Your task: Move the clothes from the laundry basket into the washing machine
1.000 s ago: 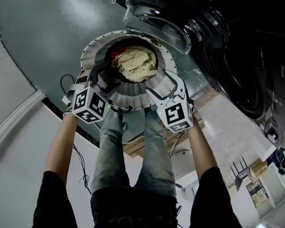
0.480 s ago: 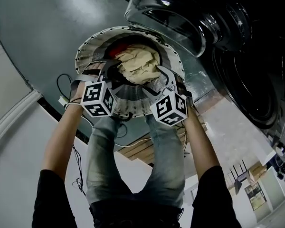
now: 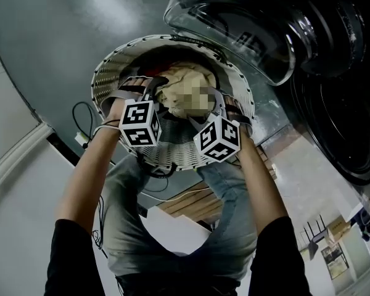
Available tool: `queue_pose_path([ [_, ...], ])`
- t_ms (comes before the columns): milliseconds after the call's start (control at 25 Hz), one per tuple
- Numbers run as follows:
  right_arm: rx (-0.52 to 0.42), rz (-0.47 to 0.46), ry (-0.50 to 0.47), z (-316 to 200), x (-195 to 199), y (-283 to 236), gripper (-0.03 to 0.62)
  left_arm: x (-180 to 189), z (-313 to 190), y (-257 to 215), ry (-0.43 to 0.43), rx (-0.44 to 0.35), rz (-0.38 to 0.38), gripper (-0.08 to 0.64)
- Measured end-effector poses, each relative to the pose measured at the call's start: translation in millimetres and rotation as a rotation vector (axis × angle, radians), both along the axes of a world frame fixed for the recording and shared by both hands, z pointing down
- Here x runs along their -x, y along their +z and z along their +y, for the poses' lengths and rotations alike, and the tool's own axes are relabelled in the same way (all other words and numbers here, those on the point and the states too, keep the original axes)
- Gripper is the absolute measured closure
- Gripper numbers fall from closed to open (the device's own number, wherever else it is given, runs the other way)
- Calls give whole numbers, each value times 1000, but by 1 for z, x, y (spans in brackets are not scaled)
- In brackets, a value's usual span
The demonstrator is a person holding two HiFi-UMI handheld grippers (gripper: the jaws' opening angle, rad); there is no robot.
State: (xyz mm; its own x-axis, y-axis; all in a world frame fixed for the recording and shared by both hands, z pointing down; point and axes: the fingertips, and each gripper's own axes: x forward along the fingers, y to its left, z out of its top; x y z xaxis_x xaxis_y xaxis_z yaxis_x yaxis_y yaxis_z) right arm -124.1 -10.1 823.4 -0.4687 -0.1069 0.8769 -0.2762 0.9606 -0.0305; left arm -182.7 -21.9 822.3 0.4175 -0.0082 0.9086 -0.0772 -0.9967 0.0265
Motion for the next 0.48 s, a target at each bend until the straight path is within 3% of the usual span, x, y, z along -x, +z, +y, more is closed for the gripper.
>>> queue_pose_path([
  [160,3,26,-54,5,4,32,201,3,7,35,59,18,-46,206],
  [480,60,107,-140,6,9,87,184,2,9,92,52,78,-104,186],
])
